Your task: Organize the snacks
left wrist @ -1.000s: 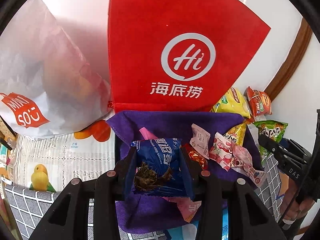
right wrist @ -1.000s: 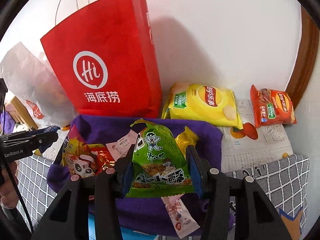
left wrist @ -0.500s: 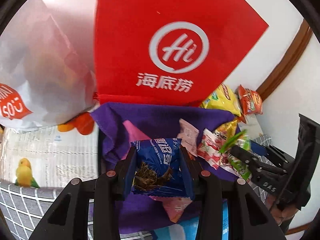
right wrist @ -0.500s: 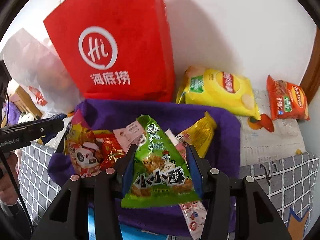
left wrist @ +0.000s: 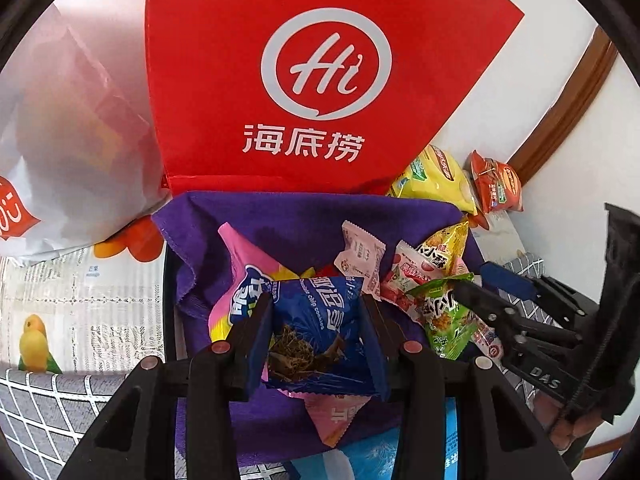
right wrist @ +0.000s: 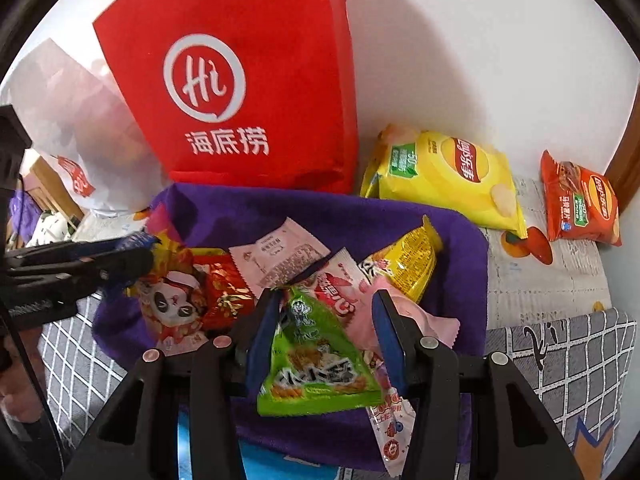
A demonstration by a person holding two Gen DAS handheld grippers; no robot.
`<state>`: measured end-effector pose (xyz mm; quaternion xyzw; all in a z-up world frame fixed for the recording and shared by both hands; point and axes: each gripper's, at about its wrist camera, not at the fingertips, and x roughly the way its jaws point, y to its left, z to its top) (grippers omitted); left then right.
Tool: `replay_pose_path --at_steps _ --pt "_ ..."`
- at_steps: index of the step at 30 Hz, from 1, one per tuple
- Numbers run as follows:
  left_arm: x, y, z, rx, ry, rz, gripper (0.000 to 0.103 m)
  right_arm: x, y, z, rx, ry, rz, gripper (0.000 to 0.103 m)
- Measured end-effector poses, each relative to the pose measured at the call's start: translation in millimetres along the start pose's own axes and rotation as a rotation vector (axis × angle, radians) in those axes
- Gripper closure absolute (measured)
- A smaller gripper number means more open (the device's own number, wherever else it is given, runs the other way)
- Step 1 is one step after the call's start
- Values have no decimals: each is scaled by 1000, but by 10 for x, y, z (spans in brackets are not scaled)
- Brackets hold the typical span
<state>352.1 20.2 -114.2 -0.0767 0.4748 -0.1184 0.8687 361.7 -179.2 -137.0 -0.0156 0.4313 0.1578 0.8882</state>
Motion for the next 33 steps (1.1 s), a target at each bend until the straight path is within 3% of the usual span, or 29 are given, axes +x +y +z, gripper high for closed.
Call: replay_pose_path --at_steps 18,21,23,33 --pt "60 -79 4 15 -14 31 58 -372 -143 71 56 -98 -25 50" --pt "50 -74 14 0 -11 20 50 -410 -140 67 55 -104 -25 50" --pt "23 -71 20 -6 -17 18 40 -442 -127 65 50 -110 -26 50" --pt "-289 -173 31 18 -62 21 28 -665 -43 55 49 -128 -71 45"
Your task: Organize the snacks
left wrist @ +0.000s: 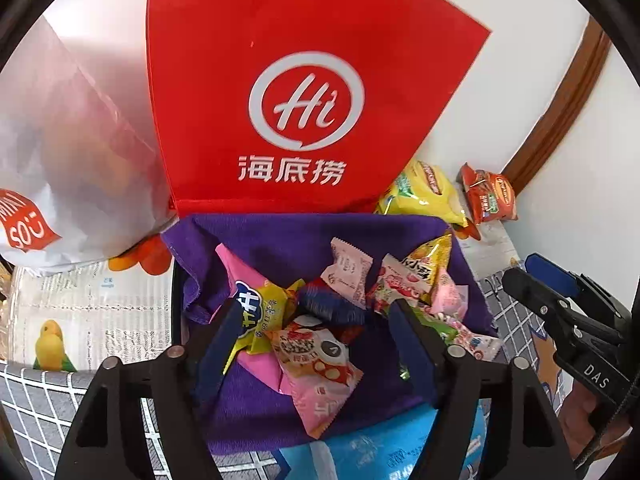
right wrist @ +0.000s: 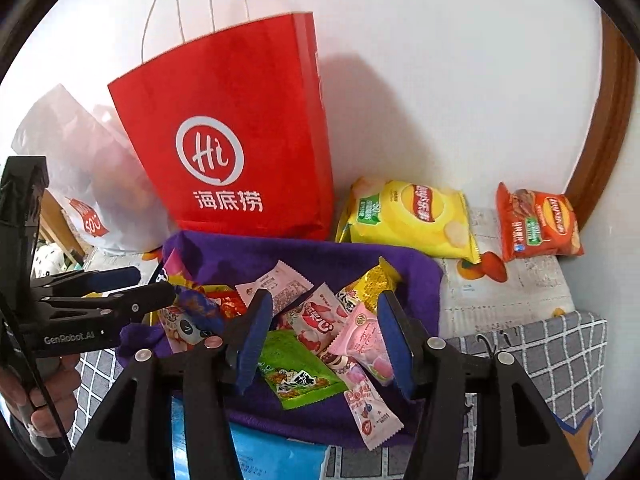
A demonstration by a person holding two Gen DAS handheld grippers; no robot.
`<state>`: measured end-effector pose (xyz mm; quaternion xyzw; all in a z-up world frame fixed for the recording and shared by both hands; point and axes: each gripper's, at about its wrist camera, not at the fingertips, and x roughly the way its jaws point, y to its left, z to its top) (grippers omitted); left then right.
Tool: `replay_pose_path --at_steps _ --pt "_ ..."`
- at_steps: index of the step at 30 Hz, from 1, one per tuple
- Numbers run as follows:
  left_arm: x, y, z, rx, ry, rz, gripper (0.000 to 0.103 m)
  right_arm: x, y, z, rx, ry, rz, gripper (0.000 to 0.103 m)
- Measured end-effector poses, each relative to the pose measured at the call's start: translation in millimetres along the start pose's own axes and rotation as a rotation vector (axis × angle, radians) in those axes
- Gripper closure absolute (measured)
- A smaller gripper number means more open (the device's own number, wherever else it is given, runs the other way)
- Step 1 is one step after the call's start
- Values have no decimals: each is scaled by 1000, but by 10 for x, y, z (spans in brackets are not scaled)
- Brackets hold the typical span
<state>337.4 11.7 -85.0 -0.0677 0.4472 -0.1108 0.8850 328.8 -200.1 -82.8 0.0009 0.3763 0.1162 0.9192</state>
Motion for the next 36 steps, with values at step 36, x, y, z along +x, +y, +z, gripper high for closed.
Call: replay_pose_path --at_steps 36 --pt "-1711 -670 -1540 103 -149 137 14 -1878 233 -1345 57 -81 -93 9"
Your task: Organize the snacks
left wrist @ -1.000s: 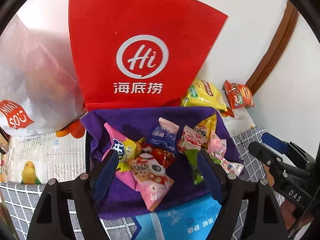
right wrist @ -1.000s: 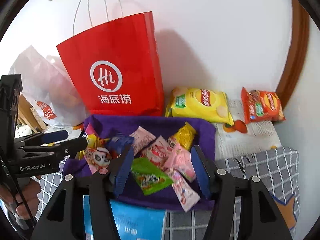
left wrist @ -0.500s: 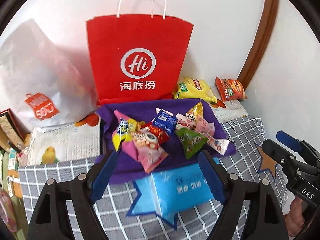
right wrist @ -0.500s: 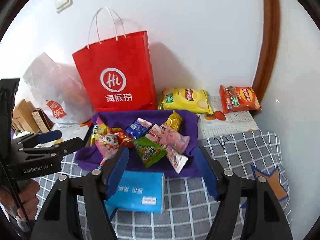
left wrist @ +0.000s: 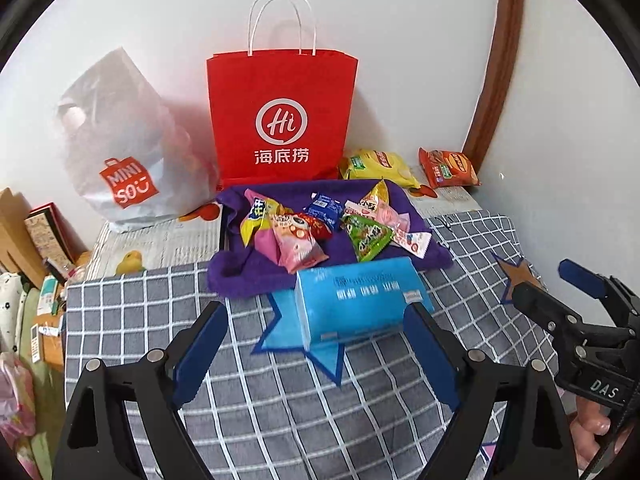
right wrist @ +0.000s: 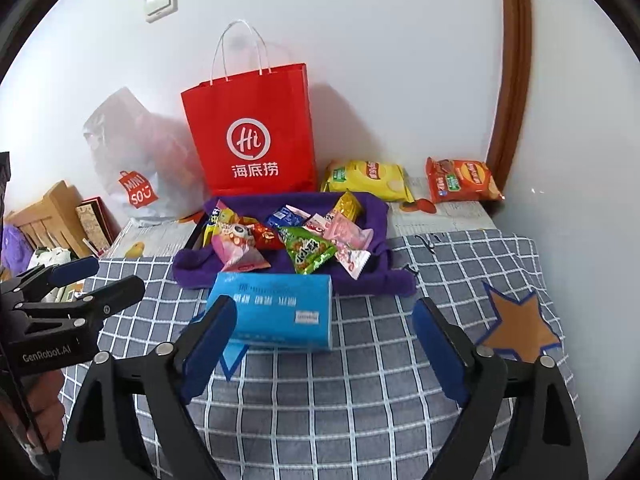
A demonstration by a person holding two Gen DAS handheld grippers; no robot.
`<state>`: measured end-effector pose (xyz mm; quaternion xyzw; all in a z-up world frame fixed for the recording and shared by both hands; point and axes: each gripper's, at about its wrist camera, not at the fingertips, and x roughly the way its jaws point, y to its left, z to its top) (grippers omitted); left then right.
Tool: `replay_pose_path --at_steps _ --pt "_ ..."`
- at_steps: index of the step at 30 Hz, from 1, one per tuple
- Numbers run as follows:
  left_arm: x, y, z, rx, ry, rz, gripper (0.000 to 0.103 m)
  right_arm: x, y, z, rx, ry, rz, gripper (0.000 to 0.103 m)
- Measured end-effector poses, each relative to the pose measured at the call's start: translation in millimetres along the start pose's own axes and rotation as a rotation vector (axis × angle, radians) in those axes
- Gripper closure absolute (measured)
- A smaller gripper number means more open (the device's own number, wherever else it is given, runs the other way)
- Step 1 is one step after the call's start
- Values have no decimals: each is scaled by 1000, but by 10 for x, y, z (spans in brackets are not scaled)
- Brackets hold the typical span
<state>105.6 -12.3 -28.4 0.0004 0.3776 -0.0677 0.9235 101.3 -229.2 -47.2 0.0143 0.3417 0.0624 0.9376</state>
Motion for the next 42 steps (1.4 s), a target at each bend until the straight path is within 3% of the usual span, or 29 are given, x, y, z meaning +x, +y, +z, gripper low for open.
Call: replay_pose_path --at_steps 2,14,42 --pt "-95 -35 -78 -3 -10 11 14 -89 0 -62 -7 -8 -14 3" --pt "-628 -226 -413 13 -68 55 14 -655 -69 -472 9 -36 5 3" --pt "-666 -304 -425 28 -68 54 14 -805 -153 -524 19 -66 -3 3"
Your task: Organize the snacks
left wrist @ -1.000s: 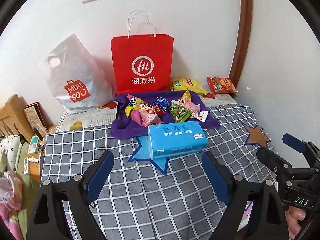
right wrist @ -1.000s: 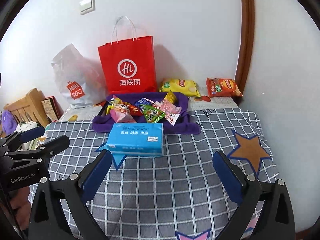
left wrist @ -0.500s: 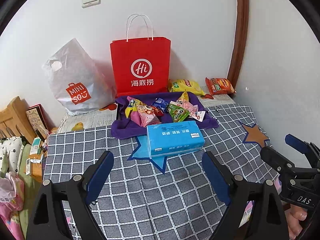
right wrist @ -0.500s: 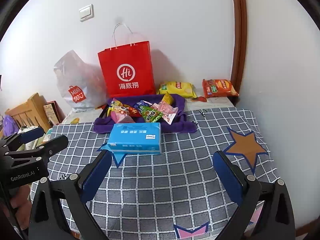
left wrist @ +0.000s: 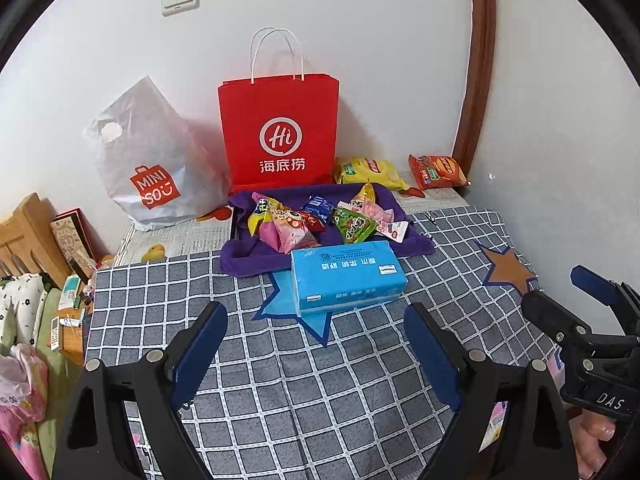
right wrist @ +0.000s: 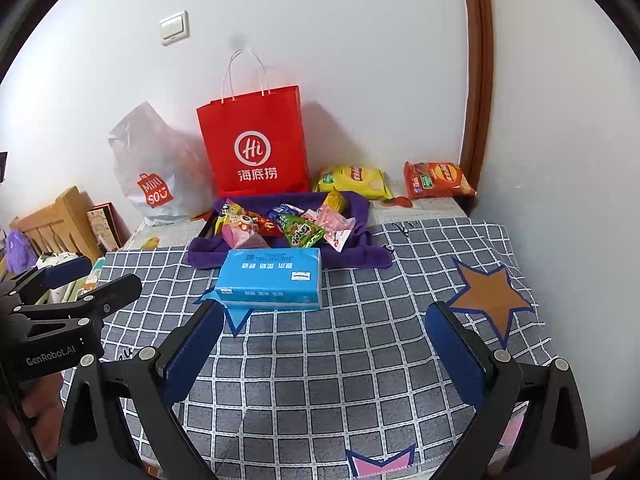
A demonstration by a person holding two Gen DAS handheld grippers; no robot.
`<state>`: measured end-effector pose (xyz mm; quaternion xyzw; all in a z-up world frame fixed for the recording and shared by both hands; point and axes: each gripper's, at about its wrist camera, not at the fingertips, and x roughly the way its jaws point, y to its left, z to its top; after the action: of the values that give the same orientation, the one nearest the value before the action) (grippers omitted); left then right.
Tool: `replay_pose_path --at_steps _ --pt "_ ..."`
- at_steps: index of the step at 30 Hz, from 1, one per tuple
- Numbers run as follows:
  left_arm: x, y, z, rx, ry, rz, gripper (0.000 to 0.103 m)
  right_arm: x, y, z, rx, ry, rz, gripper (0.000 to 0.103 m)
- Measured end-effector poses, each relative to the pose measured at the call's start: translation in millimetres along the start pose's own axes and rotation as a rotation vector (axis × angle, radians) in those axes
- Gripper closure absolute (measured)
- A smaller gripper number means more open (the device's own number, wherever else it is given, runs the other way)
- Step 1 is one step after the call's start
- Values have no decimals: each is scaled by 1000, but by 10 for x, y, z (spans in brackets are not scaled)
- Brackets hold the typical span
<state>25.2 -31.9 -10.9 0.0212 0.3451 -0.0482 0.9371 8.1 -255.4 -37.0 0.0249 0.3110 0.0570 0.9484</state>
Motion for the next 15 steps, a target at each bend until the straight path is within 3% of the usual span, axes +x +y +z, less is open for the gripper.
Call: replay_pose_path --at_steps 15 --pt "-10 -7 1 -2 -1 3 14 -16 12 8 1 -5 3 3"
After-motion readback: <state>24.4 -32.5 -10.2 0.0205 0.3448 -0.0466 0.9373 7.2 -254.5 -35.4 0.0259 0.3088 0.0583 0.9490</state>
